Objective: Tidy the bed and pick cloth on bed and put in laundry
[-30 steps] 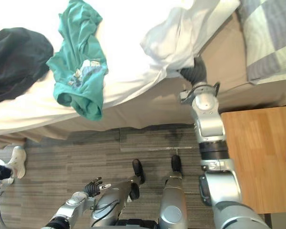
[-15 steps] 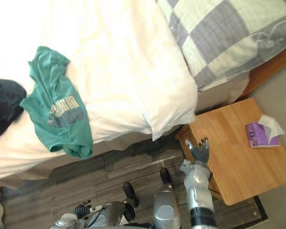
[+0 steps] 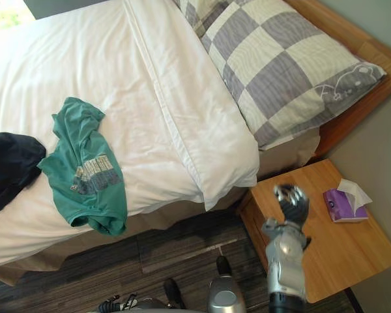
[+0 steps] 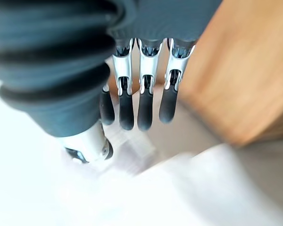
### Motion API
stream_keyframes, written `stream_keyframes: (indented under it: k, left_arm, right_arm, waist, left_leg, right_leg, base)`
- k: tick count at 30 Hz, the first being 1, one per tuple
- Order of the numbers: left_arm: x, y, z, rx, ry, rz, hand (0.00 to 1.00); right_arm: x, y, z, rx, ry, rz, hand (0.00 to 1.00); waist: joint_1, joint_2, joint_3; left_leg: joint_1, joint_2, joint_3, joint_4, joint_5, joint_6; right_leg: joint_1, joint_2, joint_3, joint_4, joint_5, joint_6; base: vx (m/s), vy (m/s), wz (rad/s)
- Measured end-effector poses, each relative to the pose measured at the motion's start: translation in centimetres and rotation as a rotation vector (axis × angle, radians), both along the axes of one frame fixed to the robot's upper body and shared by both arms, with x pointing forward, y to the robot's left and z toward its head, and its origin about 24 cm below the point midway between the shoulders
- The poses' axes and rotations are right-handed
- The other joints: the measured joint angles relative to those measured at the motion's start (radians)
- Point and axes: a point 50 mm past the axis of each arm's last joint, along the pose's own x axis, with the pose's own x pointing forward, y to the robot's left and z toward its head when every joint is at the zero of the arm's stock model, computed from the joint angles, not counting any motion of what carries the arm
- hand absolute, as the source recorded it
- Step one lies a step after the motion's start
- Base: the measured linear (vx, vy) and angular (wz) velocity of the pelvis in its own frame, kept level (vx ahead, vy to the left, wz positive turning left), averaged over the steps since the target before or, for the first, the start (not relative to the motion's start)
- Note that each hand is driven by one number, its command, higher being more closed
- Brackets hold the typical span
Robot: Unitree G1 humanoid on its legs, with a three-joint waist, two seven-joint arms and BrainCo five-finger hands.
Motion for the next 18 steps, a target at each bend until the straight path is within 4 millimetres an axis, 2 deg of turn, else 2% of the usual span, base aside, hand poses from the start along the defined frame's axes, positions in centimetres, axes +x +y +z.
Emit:
stream_keyframes:
  k: [3, 5, 8, 11, 13, 15, 18]
  left_arm:
    - [0.1, 0.1, 0.1, 0.005, -0.005, 0.003, 0.0]
    - [0.1, 0.1, 0.1, 0.005, -0.003, 0.004, 0.0]
    - [0.1, 0.2, 0.0, 0.004, -0.002, 0.009, 0.0]
    - [0.6, 0.3, 0.2, -0.004, -0.018, 0.029, 0.0]
    - [1.2, 0.2, 0.3, -0.018, -0.043, 0.043, 0.0]
    - [2.3, -0.1, 0.5, -0.041, -0.076, 0.035, 0.0]
    - [3.9, -0.4, 0.8, -0.072, -0.123, 0.062, 0.0]
  right_arm:
    - [2.2, 0.6, 3.6, 0.059, -0.132, 0.132, 1.0]
    - [3.7, 2.0, 6.5, 0.163, -0.248, 0.284, 1.0]
    - [4.6, 3.3, 8.3, 0.271, -0.328, 0.39, 1.0]
    - [5.0, 4.9, 11.9, 0.396, -0.472, 0.506, 1.0]
    - [5.5, 5.7, 14.0, 0.453, -0.544, 0.575, 1.0]
    - [5.6, 6.2, 15.2, 0.461, -0.585, 0.61, 1.0]
    - [5.7, 7.4, 15.5, 0.484, -0.611, 0.664, 1.0]
  waist:
    - [0.021, -0.005, -0.003]
    - [0.022, -0.006, -0.002]
    - [0.025, -0.008, 0.0]
    - [0.025, -0.004, 0.047]
    - [0.025, 0.011, 0.096]
    - [0.026, 0.033, 0.147]
    - [0.042, 0.063, 0.2]
  left_leg:
    - [-0.001, 0.001, -0.004, 0.0, 0.0, 0.0]
    - [-0.011, 0.001, -0.021, 0.001, 0.002, 0.003]
    - [-0.02, 0.002, -0.023, 0.007, 0.003, 0.004]
    - [-0.062, 0.002, -0.028, 0.071, -0.017, 0.009]
    - [-0.115, 0.003, -0.036, 0.145, -0.044, 0.017]
    - [-0.161, 0.009, -0.044, 0.212, -0.07, 0.022]
    - [-0.246, 0.017, -0.055, 0.283, -0.085, 0.025]
  right_leg:
    - [0.0, 0.001, 0.0, 0.001, 0.0, 0.0]
    - [-0.002, 0.0, 0.003, 0.003, 0.0, -0.001]
    - [-0.009, -0.001, 0.004, 0.006, 0.0, -0.001]
    - [-0.023, -0.011, 0.005, 0.023, -0.005, -0.009]
    - [-0.049, -0.019, 0.006, 0.041, -0.008, -0.014]
    - [-0.075, -0.022, 0.006, 0.061, -0.01, -0.018]
    - [-0.144, -0.022, 0.003, 0.1, -0.013, -0.018]
  base:
    - [-0.01, -0.048, 0.04]
    - [-0.02, -0.052, 0.19]
    - [-0.01, -0.038, 0.08]
    - [-0.04, -0.034, 0.12]
    - [-0.06, -0.014, 0.1]
    - [-0.08, -0.007, 0.1]
    - [-0.06, -0.007, 0.12]
